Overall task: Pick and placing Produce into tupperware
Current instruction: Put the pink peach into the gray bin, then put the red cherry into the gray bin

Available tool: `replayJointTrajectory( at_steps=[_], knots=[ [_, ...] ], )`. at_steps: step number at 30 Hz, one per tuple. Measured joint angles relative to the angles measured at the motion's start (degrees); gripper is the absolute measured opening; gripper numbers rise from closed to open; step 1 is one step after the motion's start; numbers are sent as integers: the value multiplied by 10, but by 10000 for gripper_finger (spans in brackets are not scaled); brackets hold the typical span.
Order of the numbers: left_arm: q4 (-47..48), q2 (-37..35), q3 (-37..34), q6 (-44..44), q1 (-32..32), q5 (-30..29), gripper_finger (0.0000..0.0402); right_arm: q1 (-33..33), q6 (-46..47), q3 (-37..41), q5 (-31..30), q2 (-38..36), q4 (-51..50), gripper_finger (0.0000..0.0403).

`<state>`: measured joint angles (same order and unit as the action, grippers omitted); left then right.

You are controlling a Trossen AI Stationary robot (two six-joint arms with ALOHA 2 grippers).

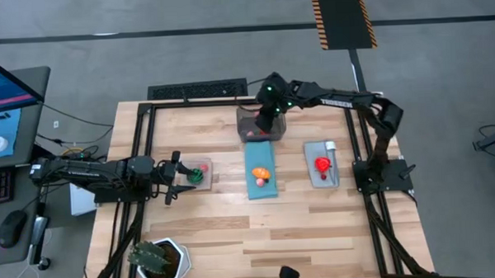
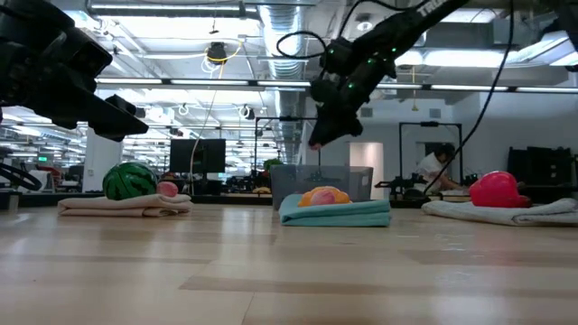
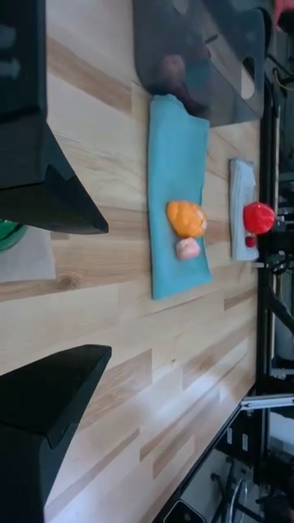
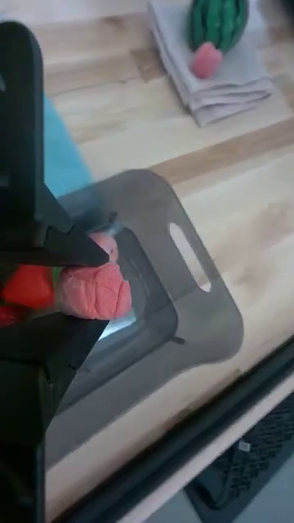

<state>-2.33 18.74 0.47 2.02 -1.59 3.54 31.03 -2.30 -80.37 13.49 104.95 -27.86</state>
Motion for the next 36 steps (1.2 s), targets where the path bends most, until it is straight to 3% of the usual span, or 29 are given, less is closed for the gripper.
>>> replayJointTrajectory(
  at_steps=[8, 21, 30, 36],
  knots=[
    [0, 0, 0, 2, 0, -2, 224, 1, -20, -64, 0, 61, -65, 126],
    [2, 0, 0, 0, 0, -11, 224, 12, -7, -91, -4, 66, -173, 242],
    [2, 0, 0, 2, 0, -12, 224, -34, 48, -91, -7, 11, -338, 239],
    [2, 0, 0, 7, 0, -12, 224, -106, 111, -91, -76, -42, -437, 236]
  ],
)
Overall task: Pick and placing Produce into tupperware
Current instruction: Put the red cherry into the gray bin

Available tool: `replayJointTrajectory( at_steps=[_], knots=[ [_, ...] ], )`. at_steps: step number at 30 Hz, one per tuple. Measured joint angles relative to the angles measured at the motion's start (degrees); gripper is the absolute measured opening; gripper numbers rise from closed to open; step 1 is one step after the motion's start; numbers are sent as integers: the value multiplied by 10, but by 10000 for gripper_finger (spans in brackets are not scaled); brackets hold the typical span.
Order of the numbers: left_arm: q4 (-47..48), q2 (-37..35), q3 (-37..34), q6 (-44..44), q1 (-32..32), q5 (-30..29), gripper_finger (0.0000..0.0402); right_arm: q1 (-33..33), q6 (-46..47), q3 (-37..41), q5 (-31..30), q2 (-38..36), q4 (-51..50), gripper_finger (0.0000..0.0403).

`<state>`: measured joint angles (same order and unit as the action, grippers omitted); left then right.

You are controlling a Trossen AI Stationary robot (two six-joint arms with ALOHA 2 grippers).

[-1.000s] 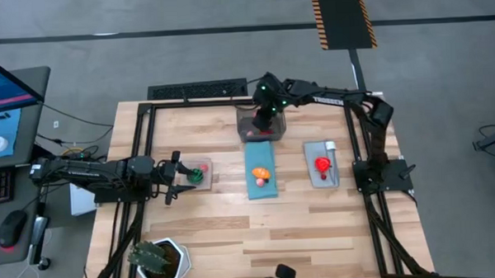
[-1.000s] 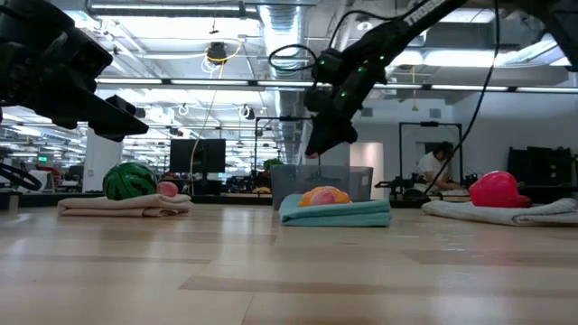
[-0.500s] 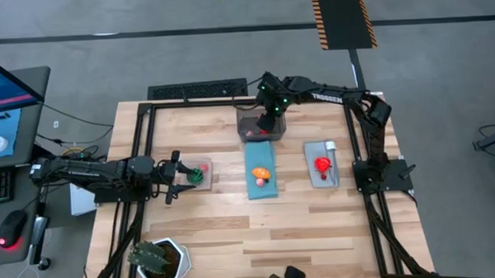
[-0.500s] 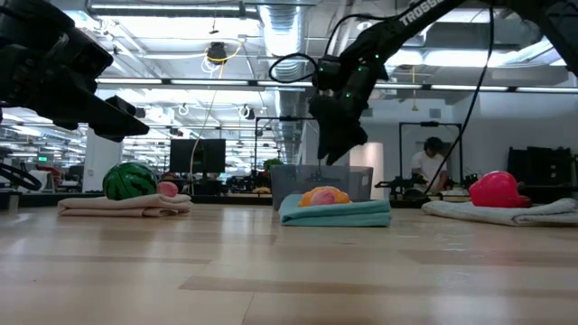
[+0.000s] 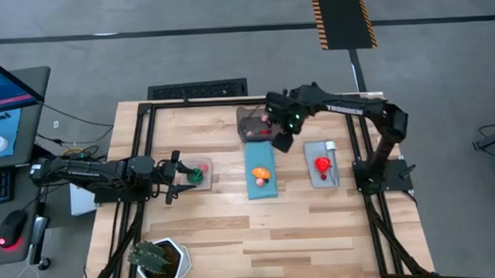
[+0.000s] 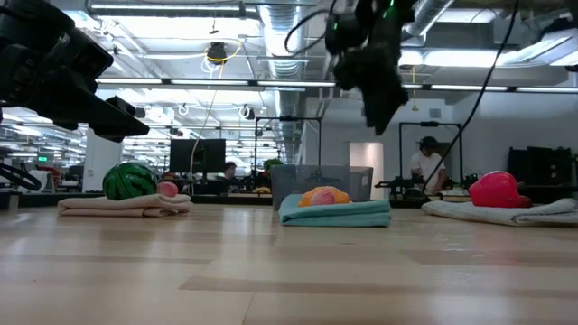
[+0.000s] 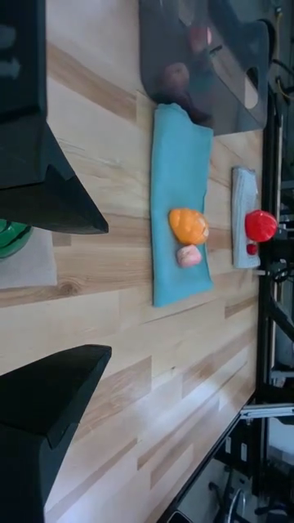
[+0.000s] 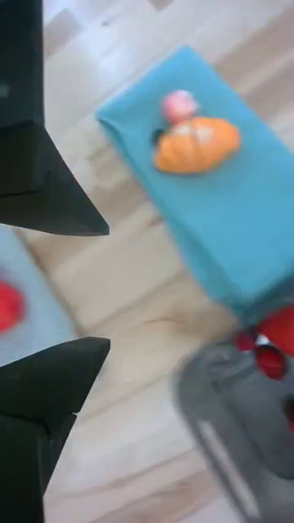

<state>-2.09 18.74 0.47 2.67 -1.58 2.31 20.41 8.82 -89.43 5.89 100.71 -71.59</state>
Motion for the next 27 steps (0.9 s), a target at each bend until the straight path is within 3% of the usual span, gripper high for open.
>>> replayJointTrajectory(
  at_steps=[7, 13, 22, 27],
  knots=[
    [0, 0, 0, -4, 0, 0, 224, -126, 105, 8, -64, -57, -61, 233],
    [0, 0, 0, -6, 0, 0, 224, -229, 198, 77, -123, -72, -62, 225],
    [0, 0, 0, -7, 0, 0, 224, -323, 362, 146, -178, -53, -58, 212],
    [0, 0, 0, 1, 0, 0, 224, -372, 440, 158, -215, -1, -63, 197]
  ],
)
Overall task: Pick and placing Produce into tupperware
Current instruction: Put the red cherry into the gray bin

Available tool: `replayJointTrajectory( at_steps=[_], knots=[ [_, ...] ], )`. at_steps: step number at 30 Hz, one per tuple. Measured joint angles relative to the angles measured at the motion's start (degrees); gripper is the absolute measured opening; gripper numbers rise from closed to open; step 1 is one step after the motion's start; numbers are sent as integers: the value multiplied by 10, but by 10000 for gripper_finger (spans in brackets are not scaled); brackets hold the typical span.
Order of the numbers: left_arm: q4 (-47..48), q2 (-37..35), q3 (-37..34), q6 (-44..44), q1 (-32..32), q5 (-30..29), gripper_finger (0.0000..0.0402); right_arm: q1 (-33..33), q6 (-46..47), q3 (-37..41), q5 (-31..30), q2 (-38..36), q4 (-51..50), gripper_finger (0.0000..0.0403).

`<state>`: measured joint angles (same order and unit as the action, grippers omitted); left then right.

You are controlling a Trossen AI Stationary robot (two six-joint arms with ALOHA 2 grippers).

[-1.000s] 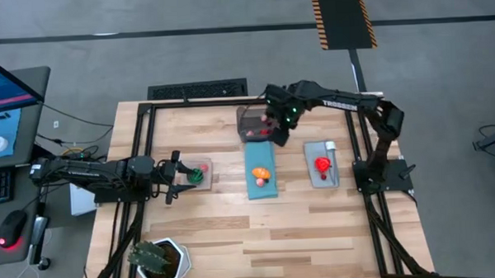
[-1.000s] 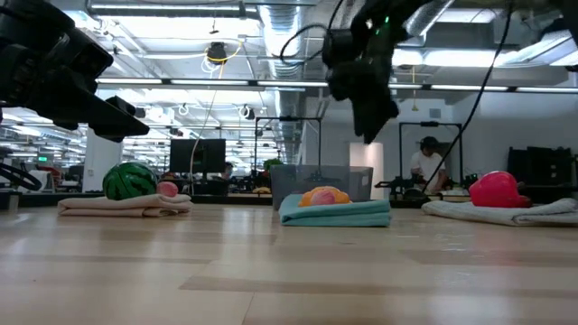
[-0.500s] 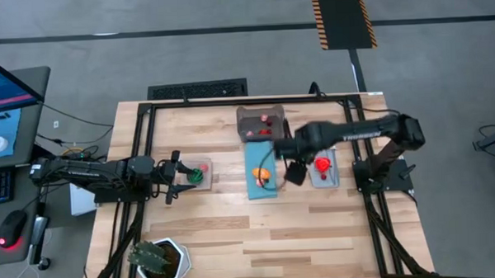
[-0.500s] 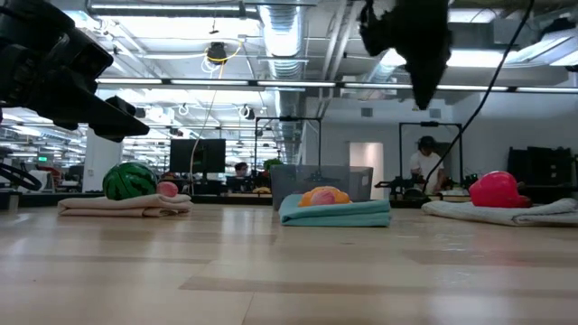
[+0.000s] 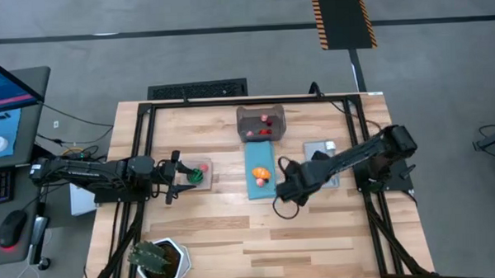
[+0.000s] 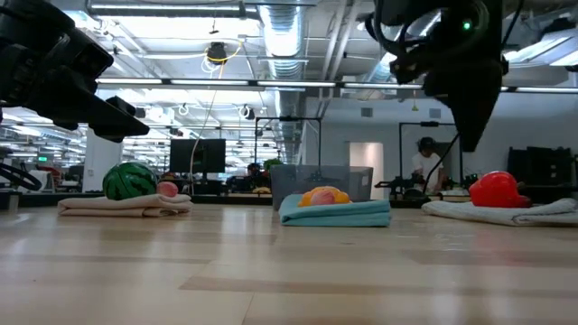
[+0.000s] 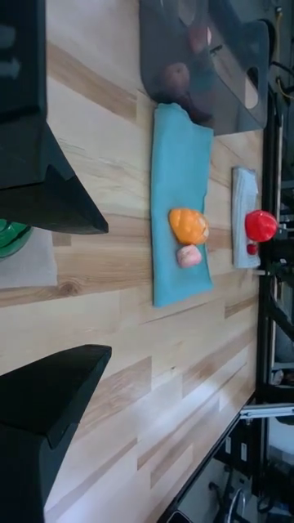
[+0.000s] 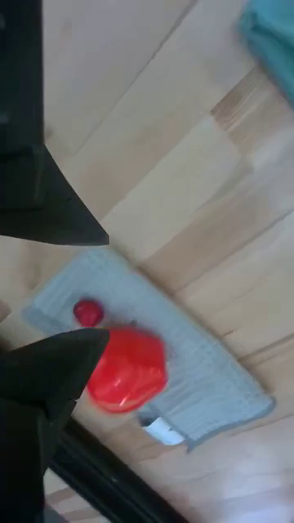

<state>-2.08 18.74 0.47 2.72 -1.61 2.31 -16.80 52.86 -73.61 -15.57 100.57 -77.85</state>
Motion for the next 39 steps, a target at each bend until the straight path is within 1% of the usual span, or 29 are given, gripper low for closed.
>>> replayJointTrajectory(
  at_steps=[2, 6, 12, 15, 23, 32, 35, 39],
  knots=[
    [0, 0, 0, -5, 0, 0, 224, -15, 16, -2, -12, 29, 6, 190],
    [0, 0, 0, -6, 0, 0, 224, -28, 33, -2, -12, 91, -13, 175],
    [0, 0, 0, -7, 0, -1, 224, -43, 70, -12, -23, 167, -102, 168],
    [0, 0, 0, -5, 0, -1, 224, -56, 76, -20, -43, 190, -113, 171],
    [0, 0, 0, -4, 0, -1, 224, -80, 93, -29, -54, 200, -108, 173],
    [0, 0, 0, -4, 0, -2, 224, -71, 101, -29, -57, 200, -102, 168],
    [0, 0, 0, -2, 0, -2, 224, -67, 102, -29, -75, 200, -101, 163],
    [0, 0, 0, -3, 0, -2, 224, -63, 102, -29, -81, 200, -99, 160]
  ],
)
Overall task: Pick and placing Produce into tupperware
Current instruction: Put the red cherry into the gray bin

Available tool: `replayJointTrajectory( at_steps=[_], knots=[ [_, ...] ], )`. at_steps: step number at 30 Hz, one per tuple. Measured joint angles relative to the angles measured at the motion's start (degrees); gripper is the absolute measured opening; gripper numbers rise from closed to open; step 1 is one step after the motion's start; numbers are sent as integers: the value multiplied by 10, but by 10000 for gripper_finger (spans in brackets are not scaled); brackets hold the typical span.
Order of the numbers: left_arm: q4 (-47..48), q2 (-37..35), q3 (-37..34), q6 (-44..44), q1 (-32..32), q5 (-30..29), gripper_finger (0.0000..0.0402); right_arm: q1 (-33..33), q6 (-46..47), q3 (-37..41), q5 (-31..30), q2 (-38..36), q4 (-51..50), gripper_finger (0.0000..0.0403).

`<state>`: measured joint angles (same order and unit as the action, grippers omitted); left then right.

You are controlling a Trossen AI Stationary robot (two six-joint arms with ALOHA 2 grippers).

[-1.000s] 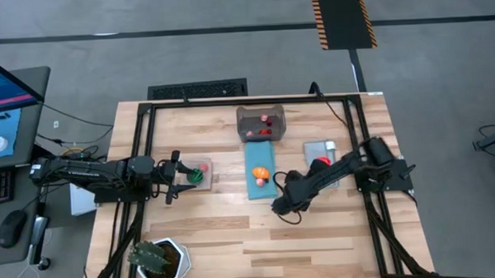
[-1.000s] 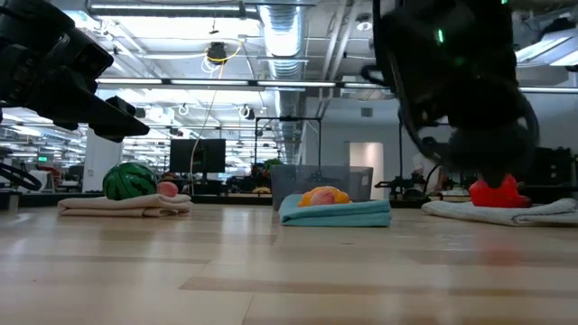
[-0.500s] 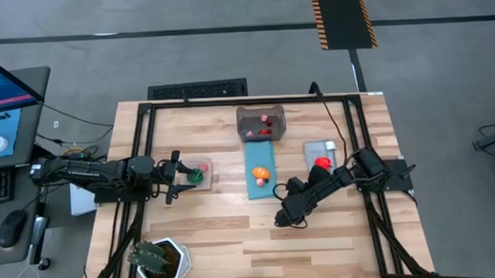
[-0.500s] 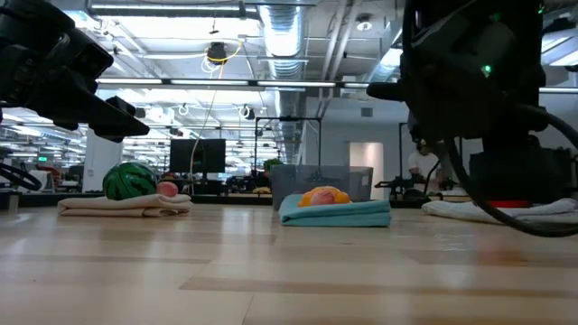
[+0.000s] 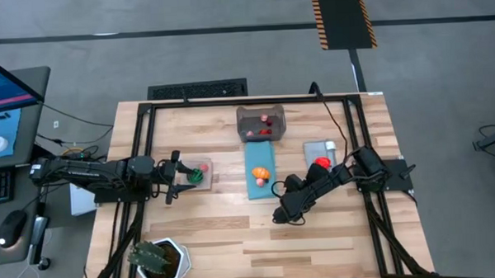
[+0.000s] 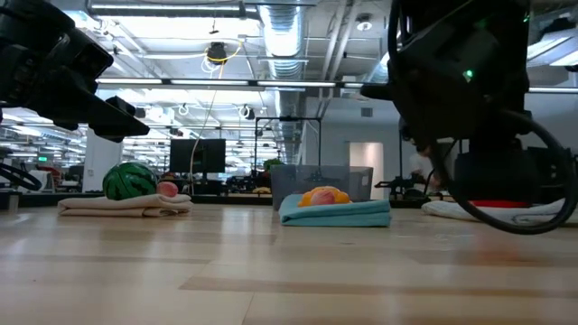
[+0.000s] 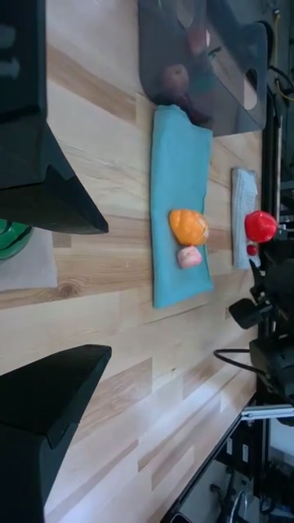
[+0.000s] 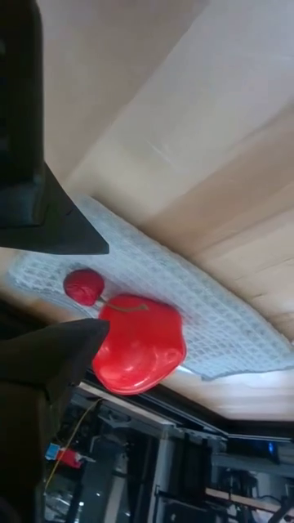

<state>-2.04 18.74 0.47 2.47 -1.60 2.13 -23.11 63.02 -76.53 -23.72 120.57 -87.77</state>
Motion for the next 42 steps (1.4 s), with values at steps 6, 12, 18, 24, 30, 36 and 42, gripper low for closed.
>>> replayJointTrajectory(
  at_steps=[6, 12, 18, 24, 30, 36, 42],
  knots=[
    [0, 0, 0, 1, 0, 0, 224, 1, -3, 0, -4, 0, 2, 162],
    [0, 0, 0, 2, 0, 0, 224, 5, -5, 0, -4, 0, 1, 159],
    [0, 0, 0, -5, 0, 0, 224, 9, -6, 3, -12, 0, 2, 162],
    [0, 0, 0, 2, 0, 0, 224, 15, -3, 36, -2, 0, 2, 157],
    [0, 0, 0, 1, 0, 0, 224, 10, -5, 30, -2, 0, 9, 152],
    [0, 0, 0, 2, 0, 0, 224, 11, -20, 30, -4, 0, 43, 154],
    [0, 0, 0, 2, 0, 0, 224, 12, -20, 30, -7, 0, 38, 150]
  ],
)
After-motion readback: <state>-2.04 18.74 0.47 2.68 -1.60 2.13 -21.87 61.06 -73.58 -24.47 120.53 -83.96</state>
